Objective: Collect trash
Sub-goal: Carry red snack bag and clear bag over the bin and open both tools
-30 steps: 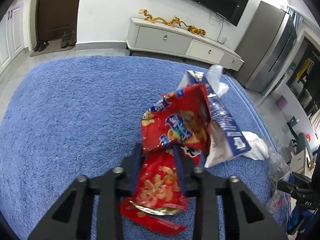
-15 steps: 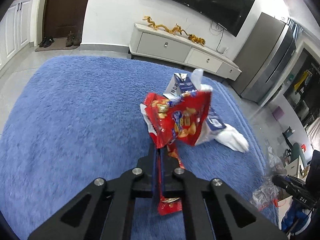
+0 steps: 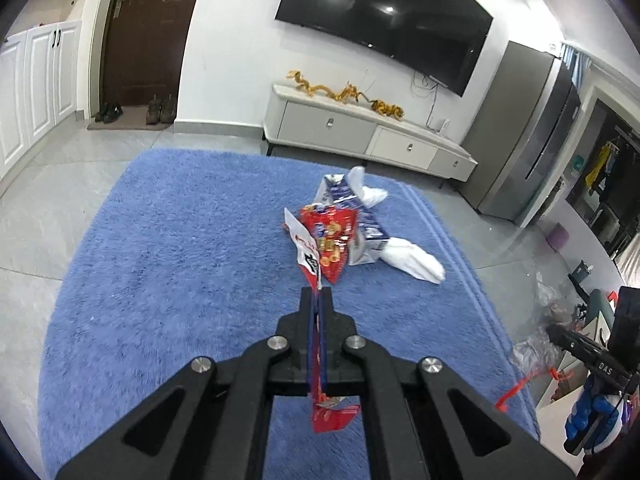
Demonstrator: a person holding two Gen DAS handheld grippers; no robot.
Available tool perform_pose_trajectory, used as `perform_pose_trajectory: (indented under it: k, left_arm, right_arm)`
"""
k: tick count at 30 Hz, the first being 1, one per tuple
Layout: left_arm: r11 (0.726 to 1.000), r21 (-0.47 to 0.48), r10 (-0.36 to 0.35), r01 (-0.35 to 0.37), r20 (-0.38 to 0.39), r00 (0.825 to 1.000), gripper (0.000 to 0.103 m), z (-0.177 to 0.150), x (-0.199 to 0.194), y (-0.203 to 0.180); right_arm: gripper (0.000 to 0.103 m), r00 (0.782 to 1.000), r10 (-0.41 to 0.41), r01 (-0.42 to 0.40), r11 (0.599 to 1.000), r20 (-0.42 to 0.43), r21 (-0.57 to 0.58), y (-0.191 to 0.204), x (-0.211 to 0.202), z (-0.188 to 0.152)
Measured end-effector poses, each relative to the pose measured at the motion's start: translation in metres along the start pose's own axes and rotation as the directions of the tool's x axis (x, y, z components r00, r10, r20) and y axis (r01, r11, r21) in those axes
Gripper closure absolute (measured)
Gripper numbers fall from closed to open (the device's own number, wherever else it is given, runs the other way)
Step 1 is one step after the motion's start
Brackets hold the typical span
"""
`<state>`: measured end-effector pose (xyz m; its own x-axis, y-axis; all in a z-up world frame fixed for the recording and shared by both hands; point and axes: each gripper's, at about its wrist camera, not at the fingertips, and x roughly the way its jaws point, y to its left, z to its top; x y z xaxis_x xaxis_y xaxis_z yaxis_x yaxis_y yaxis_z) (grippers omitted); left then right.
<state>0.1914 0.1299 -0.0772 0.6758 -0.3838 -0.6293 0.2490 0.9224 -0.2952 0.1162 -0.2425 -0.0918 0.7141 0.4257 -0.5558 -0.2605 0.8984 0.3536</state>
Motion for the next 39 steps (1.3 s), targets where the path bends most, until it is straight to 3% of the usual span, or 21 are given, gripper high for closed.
perform_pose_trajectory:
  k: [10,18,24,29,35,39]
  left_arm:
    - [0.993,0.106,-0.066,0.061,0.045,0.997,0.102,0.001,-0.045,-0.065]
    - [0.957,0.233,-0.177,0.174,-0.006,0.984,0.102,0.0,-0.03,-0.161]
    - [0.902,0.33,-0.259,0.28,-0.107,0.96,0.102,-0.013,0.009,-0.249]
    - [0.835,0.408,-0.304,0.37,-0.22,0.927,0.102,-0.033,0.053,-0.328]
    - [0.766,0.463,-0.304,0.446,-0.351,0.886,0.102,-0.065,0.111,-0.411]
    - [0.744,0.487,-0.27,0.457,-0.408,0.872,0.102,-0.084,0.149,-0.451]
  right_arm:
    - [0.091,0.994,-0.034,0.029,0.998,0.1,0.047,-0.024,-0.056,-0.01]
    - [0.091,0.971,-0.167,0.145,0.98,0.17,0.135,-0.075,-0.111,-0.031]
    - [0.091,0.941,-0.281,0.238,0.945,0.188,0.223,-0.119,-0.142,-0.054]
    - [0.091,0.909,-0.385,0.332,0.901,0.162,0.279,-0.156,-0.157,-0.075]
    - [0.091,0.872,-0.485,0.434,0.829,0.066,0.353,-0.204,-0.157,-0.102]
    - [0.091,0.862,-0.507,0.465,0.783,-0.007,0.413,-0.239,-0.145,-0.119]
